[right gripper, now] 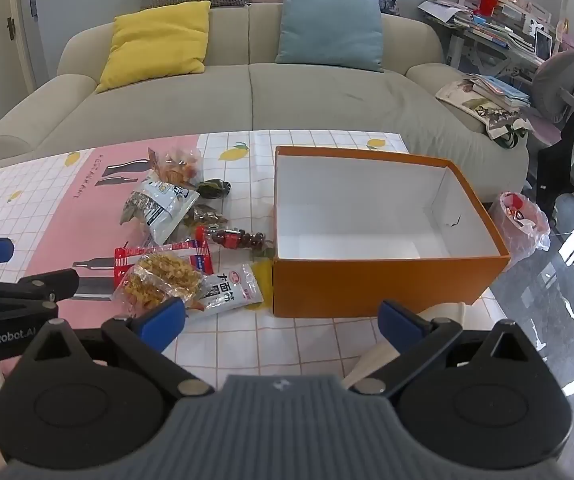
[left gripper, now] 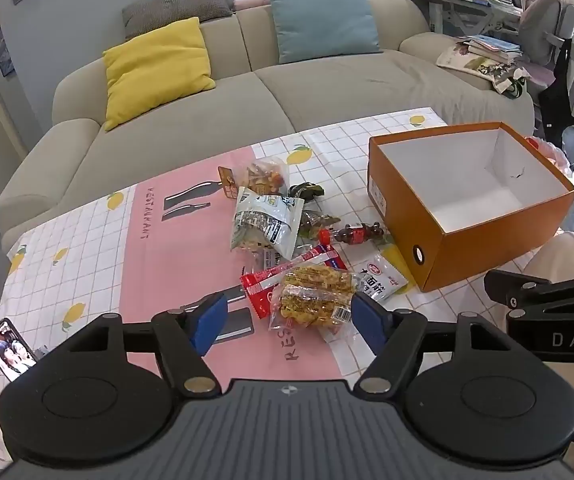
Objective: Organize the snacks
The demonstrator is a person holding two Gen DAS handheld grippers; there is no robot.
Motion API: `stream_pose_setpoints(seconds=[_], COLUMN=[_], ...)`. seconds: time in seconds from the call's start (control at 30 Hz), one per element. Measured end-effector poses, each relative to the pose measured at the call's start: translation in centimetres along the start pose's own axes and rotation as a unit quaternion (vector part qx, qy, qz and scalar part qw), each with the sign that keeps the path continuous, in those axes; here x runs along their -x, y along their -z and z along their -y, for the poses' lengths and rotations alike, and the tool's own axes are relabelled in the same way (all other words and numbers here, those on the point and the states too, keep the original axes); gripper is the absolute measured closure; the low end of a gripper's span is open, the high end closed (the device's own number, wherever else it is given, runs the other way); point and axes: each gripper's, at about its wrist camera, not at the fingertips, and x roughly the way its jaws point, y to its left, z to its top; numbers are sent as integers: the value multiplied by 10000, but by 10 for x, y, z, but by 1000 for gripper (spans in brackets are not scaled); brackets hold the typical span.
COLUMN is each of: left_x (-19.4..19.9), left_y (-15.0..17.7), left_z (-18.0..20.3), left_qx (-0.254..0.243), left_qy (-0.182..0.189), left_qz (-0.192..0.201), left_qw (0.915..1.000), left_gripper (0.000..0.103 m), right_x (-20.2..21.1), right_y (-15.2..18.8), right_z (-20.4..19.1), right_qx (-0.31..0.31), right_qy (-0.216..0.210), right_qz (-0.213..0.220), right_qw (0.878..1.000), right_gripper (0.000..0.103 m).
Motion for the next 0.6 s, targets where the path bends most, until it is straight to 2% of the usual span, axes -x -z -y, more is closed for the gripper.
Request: stream_pose_setpoints(seconds=[0.3, 0.6], left_x=[4, 8], left_y=[-1, -2], left_z=[2, -1], left_qx=[26, 80], left_qy=[215, 279], left_qz=[39, 132], left_qw=[9998, 9995], left_gripper=[30, 33], right_x=[-1, -3], right_y=[0, 1], right_z=[2, 3], right_qx=[-40, -51], right_qy=[-13, -12], right_qz=[-38, -70], right_qw=[10000, 10000], right_gripper=[3, 3])
